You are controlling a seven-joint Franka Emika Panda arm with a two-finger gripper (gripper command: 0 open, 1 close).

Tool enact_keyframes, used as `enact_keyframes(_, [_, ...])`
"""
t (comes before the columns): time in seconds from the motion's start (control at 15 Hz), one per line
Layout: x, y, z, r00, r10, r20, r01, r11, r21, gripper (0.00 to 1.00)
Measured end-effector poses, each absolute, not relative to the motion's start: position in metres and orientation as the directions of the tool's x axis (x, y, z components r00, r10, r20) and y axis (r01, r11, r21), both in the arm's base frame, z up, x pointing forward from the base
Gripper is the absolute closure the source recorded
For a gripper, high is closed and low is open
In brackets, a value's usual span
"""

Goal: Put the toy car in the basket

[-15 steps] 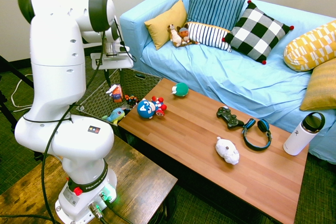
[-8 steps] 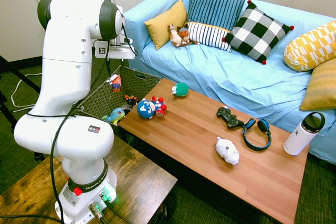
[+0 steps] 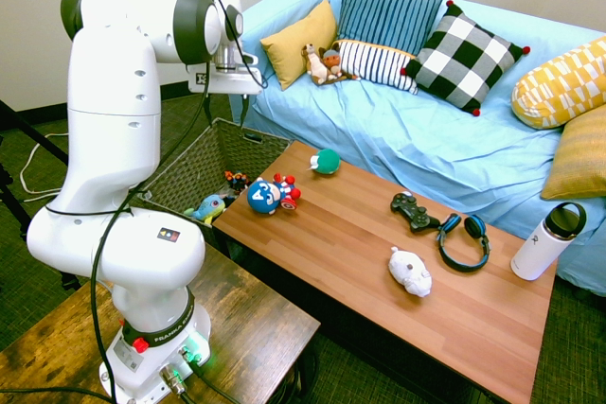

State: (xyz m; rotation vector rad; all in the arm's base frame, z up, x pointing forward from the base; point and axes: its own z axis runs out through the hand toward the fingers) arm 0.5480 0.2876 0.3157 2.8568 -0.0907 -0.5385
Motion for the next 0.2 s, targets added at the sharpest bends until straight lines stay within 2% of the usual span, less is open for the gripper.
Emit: enact_keyframes(0.2, [0.554, 0.19, 0.376, 0.948, -0.144, -0.284, -0.091, -0.977, 0.194, 0.0])
